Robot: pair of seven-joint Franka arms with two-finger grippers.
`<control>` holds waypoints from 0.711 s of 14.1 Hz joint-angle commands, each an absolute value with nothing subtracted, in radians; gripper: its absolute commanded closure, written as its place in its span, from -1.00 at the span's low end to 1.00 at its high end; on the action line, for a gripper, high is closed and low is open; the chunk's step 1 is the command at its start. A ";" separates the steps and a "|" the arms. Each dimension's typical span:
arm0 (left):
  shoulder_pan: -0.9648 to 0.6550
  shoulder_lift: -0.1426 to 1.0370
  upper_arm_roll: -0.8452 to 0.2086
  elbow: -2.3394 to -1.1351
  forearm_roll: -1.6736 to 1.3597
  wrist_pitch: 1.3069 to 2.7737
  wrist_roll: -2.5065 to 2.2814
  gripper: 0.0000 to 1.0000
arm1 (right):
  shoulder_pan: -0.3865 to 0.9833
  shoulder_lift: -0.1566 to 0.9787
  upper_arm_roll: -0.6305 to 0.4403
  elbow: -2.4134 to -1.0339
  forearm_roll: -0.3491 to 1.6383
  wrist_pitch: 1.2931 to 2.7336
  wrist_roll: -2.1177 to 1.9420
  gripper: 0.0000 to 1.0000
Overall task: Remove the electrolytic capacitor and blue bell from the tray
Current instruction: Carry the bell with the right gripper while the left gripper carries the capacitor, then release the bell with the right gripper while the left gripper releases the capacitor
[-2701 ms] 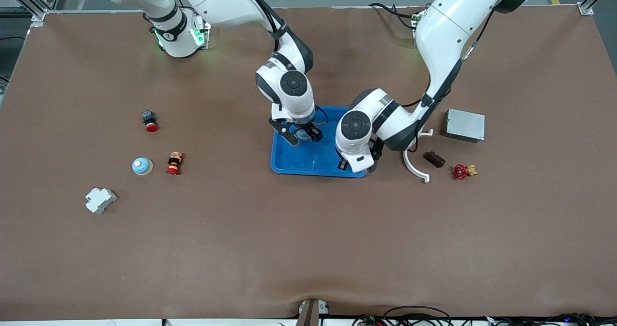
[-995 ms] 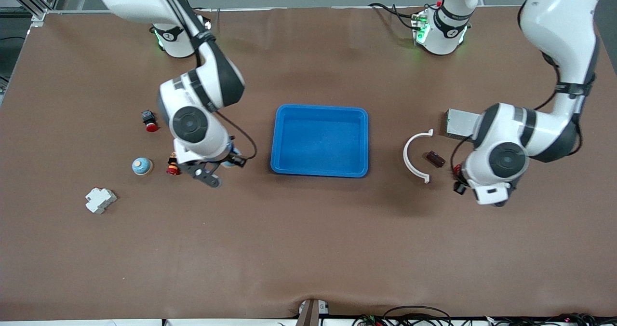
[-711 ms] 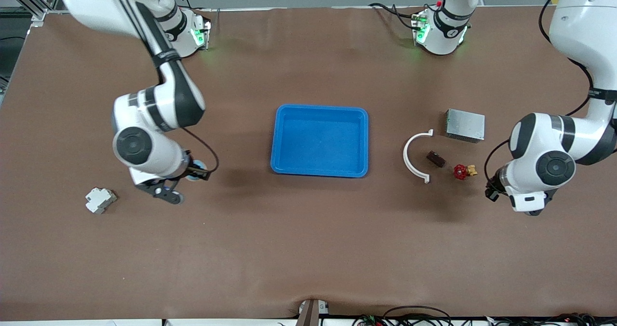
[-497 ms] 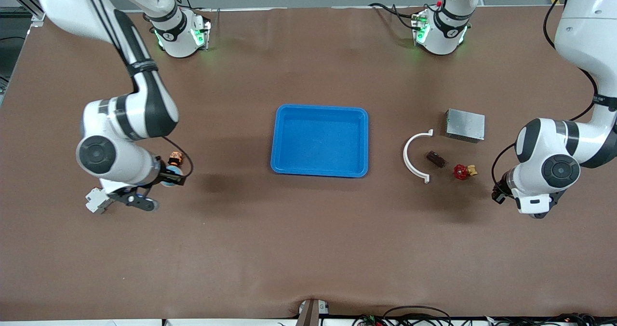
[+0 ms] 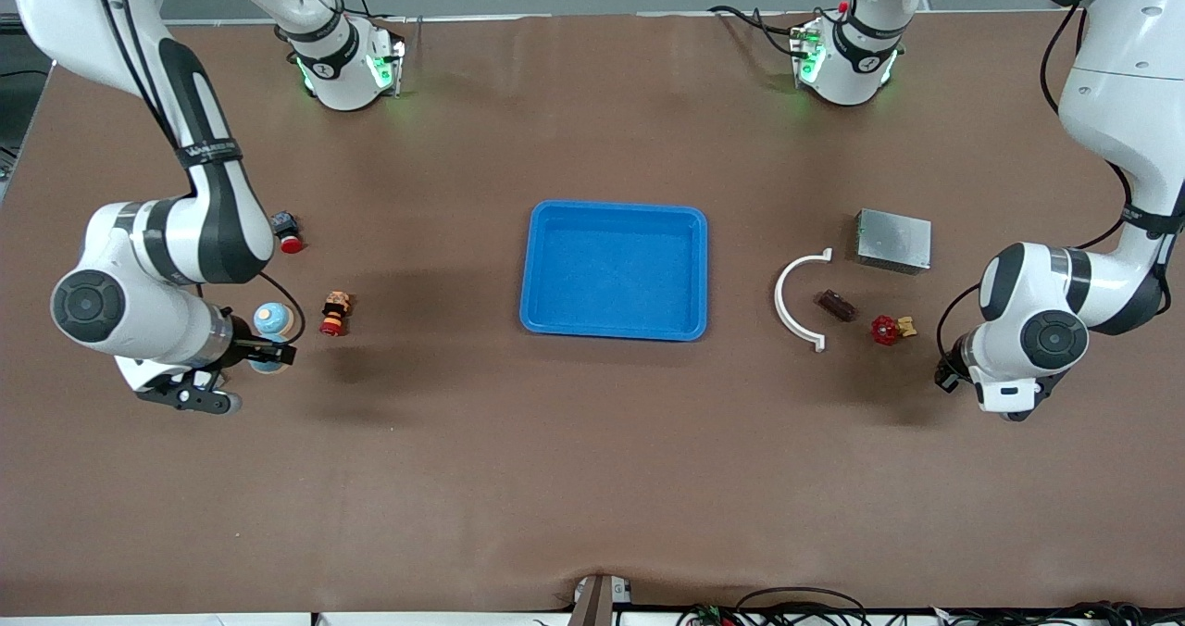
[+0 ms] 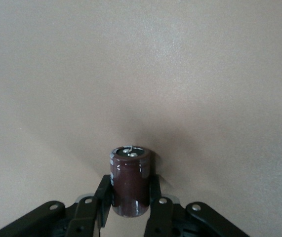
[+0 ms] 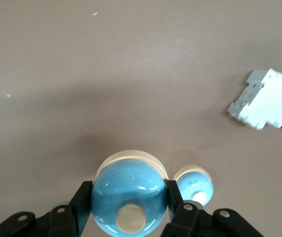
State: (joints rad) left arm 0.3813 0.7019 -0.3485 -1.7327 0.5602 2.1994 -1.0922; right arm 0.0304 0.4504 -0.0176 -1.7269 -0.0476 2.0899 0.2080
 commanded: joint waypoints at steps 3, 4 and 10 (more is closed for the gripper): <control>0.384 0.683 -0.359 -1.729 0.568 2.181 -1.091 -1.00 | -0.051 0.446 0.005 -1.764 -0.067 2.175 0.091 1.00; 0.382 0.678 -0.364 -1.727 0.568 2.177 -1.091 -1.00 | -0.066 0.457 0.005 -1.764 -0.067 2.189 0.071 1.00; 0.368 0.551 -0.396 -1.666 0.563 2.048 -0.915 -1.00 | -0.101 0.532 0.005 -1.766 -0.089 2.247 0.032 1.00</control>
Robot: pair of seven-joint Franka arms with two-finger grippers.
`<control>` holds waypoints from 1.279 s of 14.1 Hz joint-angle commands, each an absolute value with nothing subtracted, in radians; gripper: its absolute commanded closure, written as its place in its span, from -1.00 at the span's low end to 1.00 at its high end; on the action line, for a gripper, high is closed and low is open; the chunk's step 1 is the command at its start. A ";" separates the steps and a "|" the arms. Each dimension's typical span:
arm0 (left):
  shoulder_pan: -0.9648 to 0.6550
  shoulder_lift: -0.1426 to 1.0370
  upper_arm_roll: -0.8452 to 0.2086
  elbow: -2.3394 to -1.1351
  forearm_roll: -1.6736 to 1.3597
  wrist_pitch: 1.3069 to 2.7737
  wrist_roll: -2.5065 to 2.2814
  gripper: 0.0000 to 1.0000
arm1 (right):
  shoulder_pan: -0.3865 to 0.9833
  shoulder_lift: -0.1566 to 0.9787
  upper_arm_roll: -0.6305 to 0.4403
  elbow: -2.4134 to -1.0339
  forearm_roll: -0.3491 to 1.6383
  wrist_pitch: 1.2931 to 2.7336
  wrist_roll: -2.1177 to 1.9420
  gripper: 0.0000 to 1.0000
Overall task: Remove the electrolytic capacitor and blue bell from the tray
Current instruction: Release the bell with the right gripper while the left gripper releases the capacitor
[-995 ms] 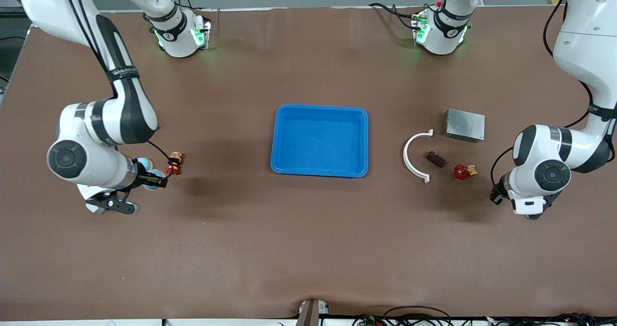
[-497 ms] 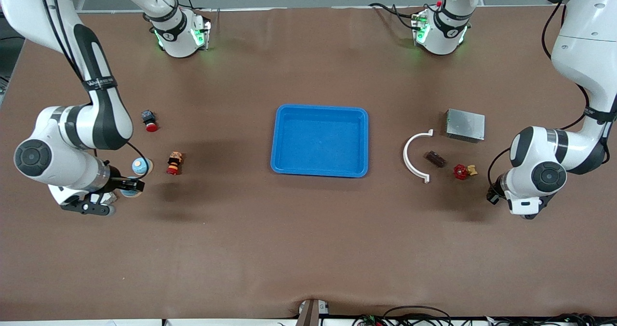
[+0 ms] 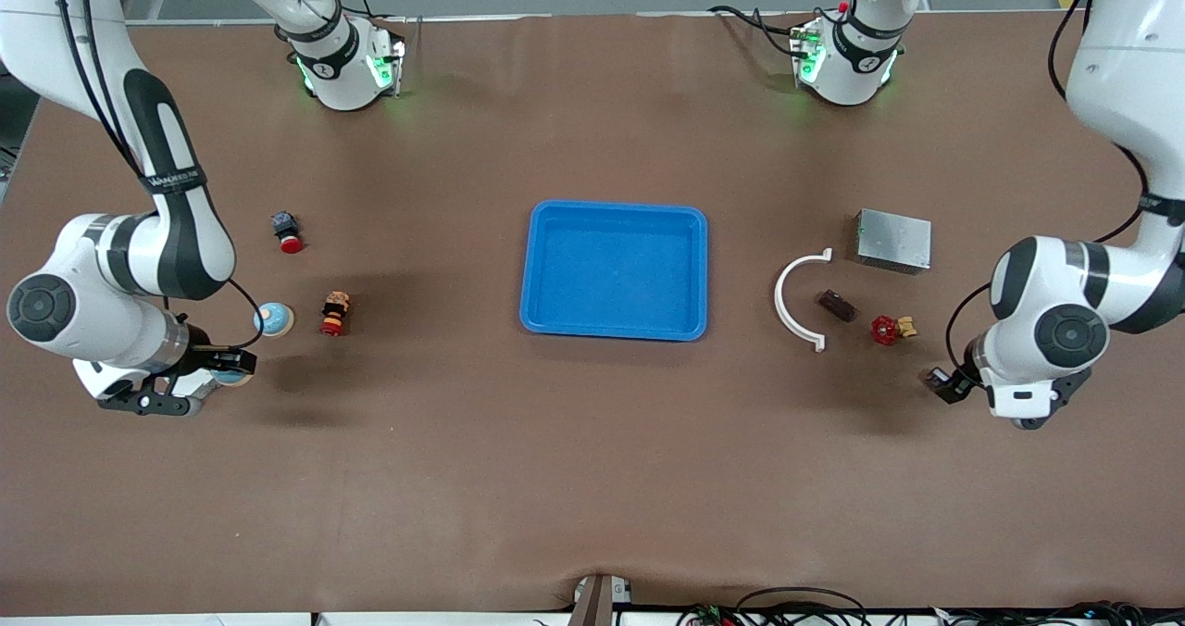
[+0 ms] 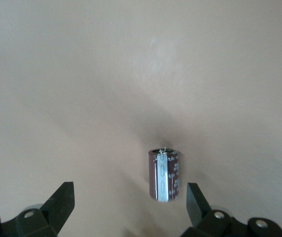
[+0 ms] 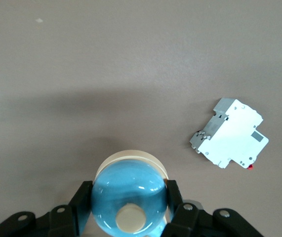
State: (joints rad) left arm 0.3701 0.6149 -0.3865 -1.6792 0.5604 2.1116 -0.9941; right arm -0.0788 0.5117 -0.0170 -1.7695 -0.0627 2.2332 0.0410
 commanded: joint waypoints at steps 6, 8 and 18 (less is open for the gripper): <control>0.380 0.459 -0.456 -1.589 0.560 1.925 -0.723 -1.00 | -0.120 0.587 0.005 -1.763 -0.095 2.293 0.032 1.00; 0.380 0.436 -0.456 -1.575 0.484 1.890 -0.617 -1.00 | -0.121 0.601 0.005 -1.764 -0.094 2.313 0.032 1.00; 0.379 0.402 -0.583 -1.341 0.384 1.641 -0.385 -1.00 | -0.132 0.647 0.005 -1.764 -0.095 2.385 0.032 1.00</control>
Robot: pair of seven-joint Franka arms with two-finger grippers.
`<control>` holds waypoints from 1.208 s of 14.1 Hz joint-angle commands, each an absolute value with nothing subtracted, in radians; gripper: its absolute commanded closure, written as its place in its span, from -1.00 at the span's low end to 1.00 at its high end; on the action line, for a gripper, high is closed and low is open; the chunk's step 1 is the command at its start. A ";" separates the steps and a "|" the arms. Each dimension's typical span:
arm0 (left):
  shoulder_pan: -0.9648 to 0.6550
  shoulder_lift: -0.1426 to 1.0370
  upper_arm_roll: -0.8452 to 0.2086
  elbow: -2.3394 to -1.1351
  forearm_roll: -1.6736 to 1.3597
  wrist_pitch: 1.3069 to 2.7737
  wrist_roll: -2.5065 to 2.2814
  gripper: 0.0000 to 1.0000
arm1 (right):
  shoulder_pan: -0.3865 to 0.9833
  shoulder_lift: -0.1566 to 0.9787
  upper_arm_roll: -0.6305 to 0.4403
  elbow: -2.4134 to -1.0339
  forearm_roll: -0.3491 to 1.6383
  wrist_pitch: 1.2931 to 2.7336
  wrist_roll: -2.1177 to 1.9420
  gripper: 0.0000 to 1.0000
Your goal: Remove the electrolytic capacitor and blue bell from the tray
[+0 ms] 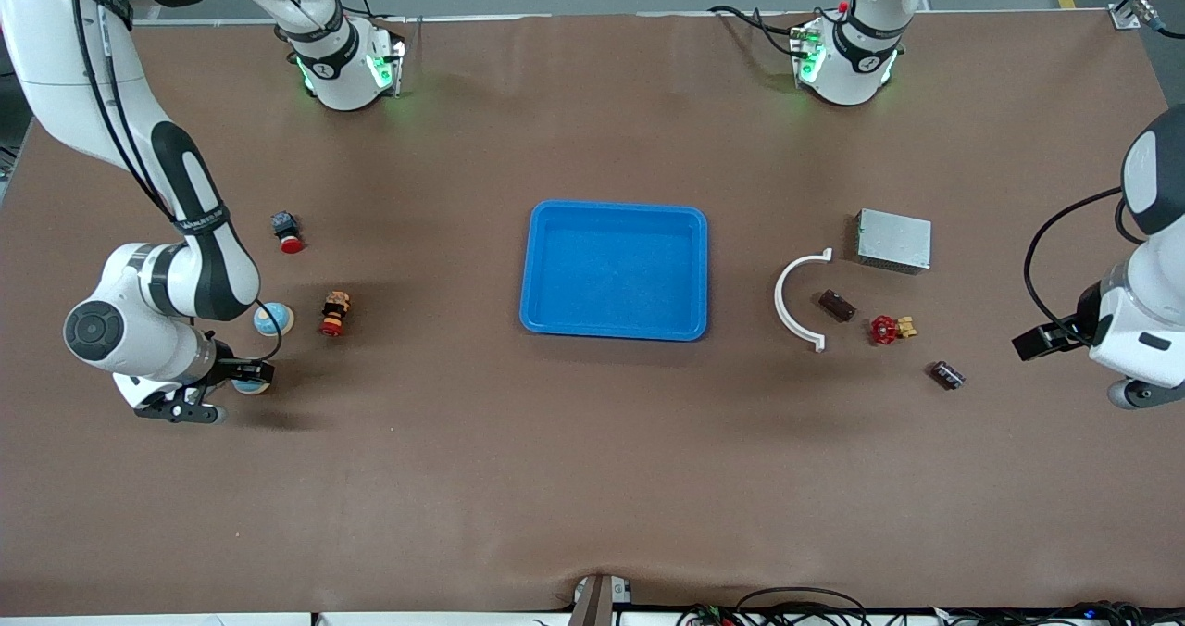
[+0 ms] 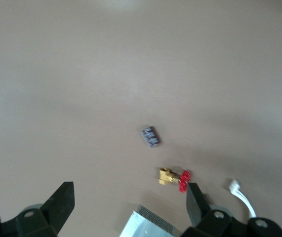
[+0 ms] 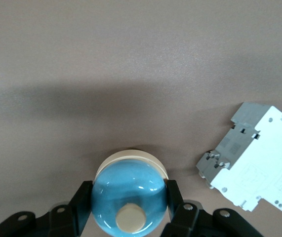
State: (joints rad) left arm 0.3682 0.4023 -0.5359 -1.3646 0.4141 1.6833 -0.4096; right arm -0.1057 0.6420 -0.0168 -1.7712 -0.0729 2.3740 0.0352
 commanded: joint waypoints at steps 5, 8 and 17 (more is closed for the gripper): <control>0.379 0.283 -0.584 -1.345 0.296 1.637 -0.379 -1.00 | -0.138 0.667 0.005 -1.764 -0.095 2.419 0.034 1.00; 0.455 0.258 -0.584 -1.342 0.169 1.620 -0.211 -1.00 | -0.140 0.675 0.005 -1.764 -0.094 2.431 0.034 1.00; 0.073 0.051 -0.084 -1.449 0.025 1.537 -0.108 -1.00 | -0.141 0.676 0.006 -1.764 -0.092 2.439 0.048 -1.00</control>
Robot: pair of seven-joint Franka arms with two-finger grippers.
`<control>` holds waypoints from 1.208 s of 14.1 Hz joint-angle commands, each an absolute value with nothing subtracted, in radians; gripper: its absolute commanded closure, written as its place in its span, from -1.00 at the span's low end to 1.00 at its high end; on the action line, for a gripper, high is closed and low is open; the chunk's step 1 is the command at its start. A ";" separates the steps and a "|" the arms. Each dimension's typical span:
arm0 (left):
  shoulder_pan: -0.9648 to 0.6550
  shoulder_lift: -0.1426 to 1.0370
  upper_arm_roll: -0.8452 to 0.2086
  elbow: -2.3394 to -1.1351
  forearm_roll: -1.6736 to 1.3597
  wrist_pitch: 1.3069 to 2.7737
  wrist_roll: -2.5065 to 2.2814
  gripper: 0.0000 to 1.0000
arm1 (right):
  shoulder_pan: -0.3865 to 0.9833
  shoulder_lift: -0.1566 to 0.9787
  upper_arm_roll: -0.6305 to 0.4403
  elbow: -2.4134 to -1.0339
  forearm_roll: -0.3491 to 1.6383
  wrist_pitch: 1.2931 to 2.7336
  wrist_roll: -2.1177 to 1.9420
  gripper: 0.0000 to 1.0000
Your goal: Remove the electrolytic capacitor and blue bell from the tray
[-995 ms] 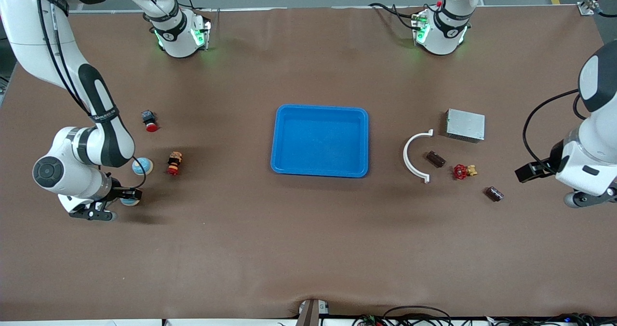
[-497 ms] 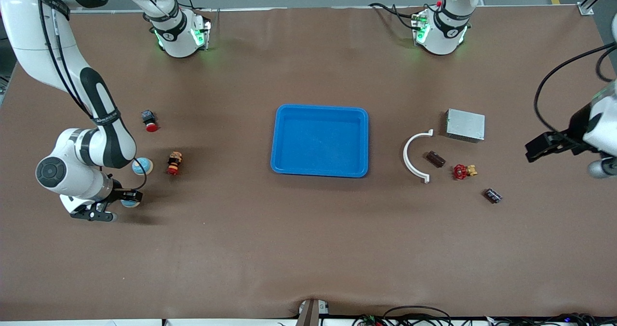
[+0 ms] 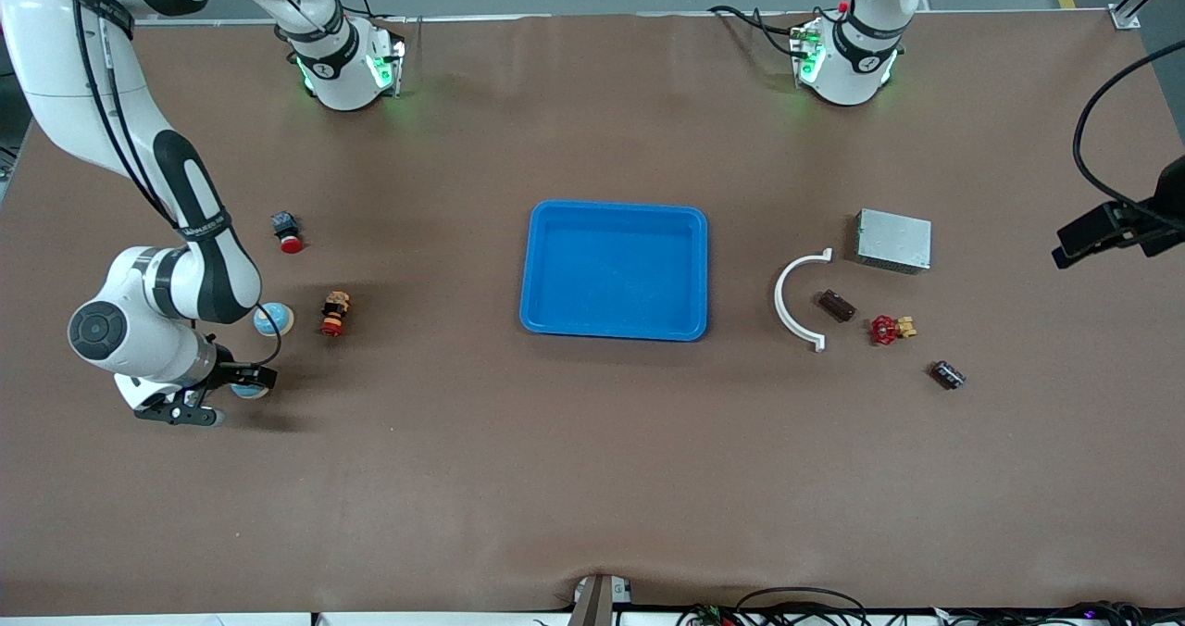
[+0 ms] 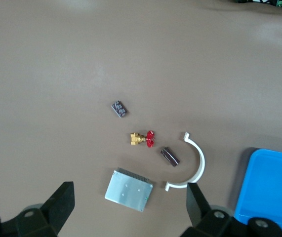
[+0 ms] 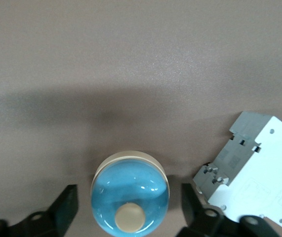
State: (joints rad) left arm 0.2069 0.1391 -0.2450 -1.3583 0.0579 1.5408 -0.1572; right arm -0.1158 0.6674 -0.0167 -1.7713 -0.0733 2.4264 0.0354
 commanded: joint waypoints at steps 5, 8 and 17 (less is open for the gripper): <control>-0.011 -0.063 -0.006 -1.557 0.005 1.537 -0.095 -1.00 | -0.138 0.676 0.006 -1.764 -0.092 2.436 0.045 -1.00; -0.072 -0.112 0.028 -1.614 0.005 1.537 -0.130 -1.00 | -0.120 0.660 0.000 -1.747 -0.124 2.386 0.044 -1.00; -0.074 -0.109 0.008 -1.608 0.005 1.529 -0.140 -1.00 | -0.088 0.513 0.009 -1.619 -0.207 2.004 0.038 -1.00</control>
State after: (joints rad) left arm -0.0624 -0.0905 0.0093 -1.5916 0.0189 1.5286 -0.1296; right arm -0.0992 0.5623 0.0033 -1.6415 -0.1824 2.1011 0.0334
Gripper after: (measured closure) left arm 0.000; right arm 0.000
